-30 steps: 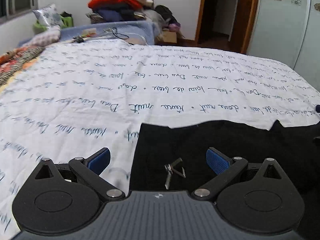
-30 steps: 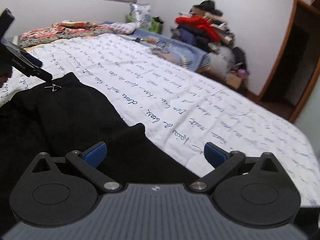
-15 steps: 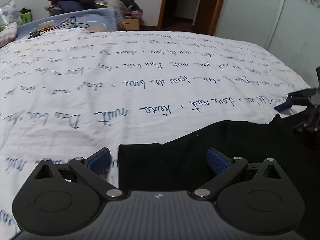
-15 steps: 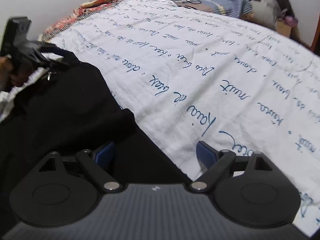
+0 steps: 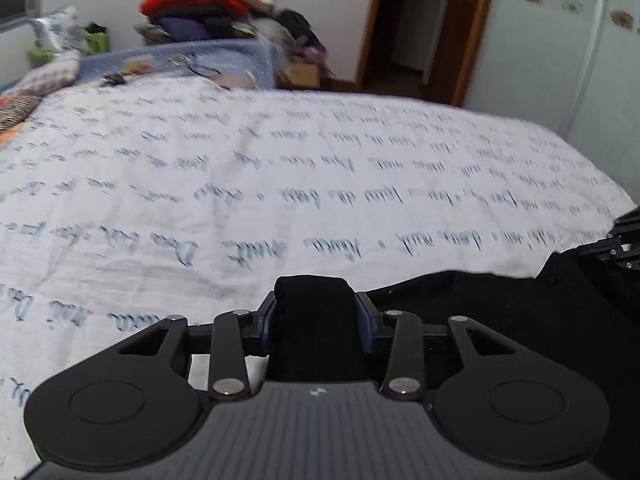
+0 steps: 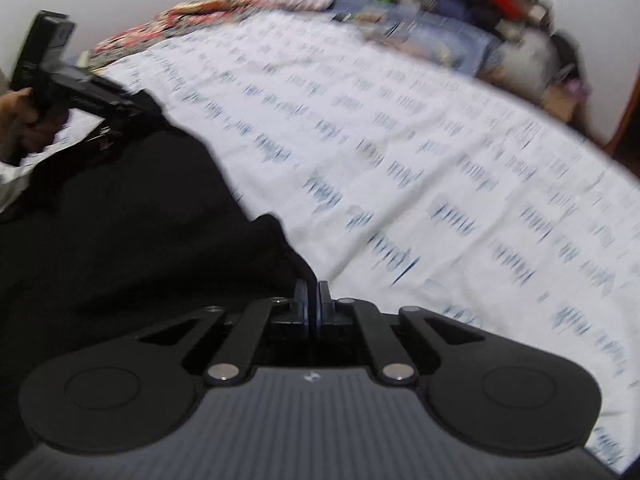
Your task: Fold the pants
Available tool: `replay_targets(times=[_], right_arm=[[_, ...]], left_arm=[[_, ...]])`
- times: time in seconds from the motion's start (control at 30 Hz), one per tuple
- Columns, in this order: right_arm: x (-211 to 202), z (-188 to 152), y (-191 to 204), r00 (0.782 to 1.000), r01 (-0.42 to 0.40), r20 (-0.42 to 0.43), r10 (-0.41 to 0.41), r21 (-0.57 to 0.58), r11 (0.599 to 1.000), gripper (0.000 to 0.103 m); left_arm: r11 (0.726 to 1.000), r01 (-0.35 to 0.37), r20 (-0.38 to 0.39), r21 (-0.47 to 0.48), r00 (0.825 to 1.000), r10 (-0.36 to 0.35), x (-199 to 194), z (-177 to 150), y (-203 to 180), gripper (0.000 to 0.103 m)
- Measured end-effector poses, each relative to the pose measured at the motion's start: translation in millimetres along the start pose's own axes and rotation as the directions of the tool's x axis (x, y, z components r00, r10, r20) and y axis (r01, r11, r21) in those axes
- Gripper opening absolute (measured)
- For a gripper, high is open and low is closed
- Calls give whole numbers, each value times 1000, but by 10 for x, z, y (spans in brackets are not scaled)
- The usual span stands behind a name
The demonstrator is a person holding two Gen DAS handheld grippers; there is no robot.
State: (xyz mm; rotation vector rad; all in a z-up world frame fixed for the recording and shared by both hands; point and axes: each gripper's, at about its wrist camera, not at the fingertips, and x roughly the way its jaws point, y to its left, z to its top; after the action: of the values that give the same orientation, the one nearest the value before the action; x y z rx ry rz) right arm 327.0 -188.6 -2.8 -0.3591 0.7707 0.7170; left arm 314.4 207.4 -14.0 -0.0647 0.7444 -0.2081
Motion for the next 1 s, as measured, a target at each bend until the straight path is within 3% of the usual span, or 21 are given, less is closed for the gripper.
replay_targets(times=[0.07,0.13,0.2,0.3,0.37,0.47,0.77,0.83,1.0], right_arm=[[-15,65,63,989,144,43,-142,-52,988,4],[-12,109,96,963,264,85,-257,-85,961,3],[-8,161,150,939,332,129,-318,-106,937,2],[91,215,253,899,433,154,-411,-154,888,2],[208,223,286,895,443,134,-425,-167,881,2],[215,173,376,885,462,156,-438,-191,866,2],[-497,-116,977,841,525,300,-450,-252,813,2],[-647,-248,1169,840,527,314,-443,-274,805,2],[-1005,-578,1599,849,510,328,-415,-304,804,2]], left_arm=[[999,-31,39,-40,999,33,-35,48,56,34],[993,-7,69,-115,997,15,-61,95,153,30],[987,0,89,-163,996,15,-57,121,199,30],[990,-35,54,-139,998,43,87,114,174,30],[992,-67,36,-106,997,71,138,64,123,30],[995,-71,80,-72,994,77,6,22,72,29],[999,-40,170,-17,985,43,-615,-128,-20,25],[1000,-22,170,-17,985,25,-743,-227,-40,18],[999,26,161,-37,987,-19,-1103,-551,-88,15]])
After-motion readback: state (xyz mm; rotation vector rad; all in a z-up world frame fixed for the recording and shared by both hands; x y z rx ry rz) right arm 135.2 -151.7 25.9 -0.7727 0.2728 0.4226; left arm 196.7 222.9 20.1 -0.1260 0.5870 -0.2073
